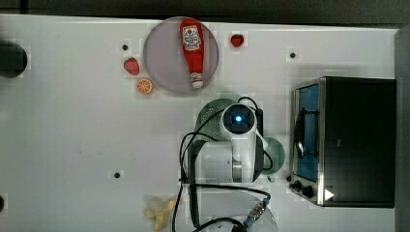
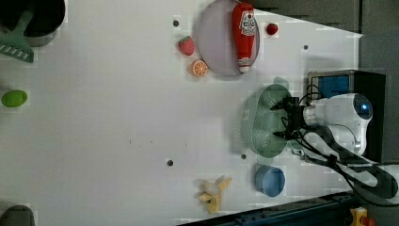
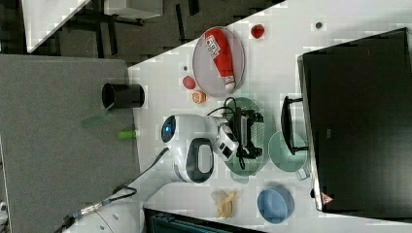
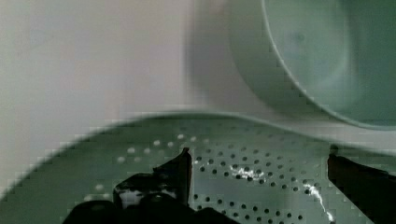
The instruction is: Drag strainer left to right.
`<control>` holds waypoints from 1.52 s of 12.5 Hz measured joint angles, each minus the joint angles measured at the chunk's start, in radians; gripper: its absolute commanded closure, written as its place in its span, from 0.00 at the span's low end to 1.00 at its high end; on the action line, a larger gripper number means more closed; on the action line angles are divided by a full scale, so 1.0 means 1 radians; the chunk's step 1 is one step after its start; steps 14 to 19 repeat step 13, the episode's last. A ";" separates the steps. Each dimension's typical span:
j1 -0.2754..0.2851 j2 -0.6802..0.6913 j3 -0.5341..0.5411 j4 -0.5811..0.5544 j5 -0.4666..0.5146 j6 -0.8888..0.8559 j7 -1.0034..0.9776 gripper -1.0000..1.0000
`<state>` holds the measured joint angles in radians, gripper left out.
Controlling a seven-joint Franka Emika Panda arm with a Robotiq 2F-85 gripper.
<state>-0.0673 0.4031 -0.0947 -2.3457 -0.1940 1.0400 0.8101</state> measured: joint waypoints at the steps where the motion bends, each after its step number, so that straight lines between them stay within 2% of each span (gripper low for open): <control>1: 0.003 -0.009 0.001 -0.002 0.029 -0.010 -0.037 0.00; 4: 0.008 -0.140 0.008 -0.008 0.019 -0.130 -0.226 0.00; 7: 0.008 -0.398 0.026 0.033 0.018 -0.348 -0.406 0.00; 11: 0.027 -0.641 0.072 0.248 0.171 -0.699 -0.523 0.00; 12: 0.031 -0.680 0.080 0.299 0.178 -0.789 -0.564 0.00; 13: 0.030 -0.702 0.094 0.352 0.150 -0.842 -0.613 0.00; 19: 0.030 -0.702 0.094 0.352 0.150 -0.842 -0.613 0.00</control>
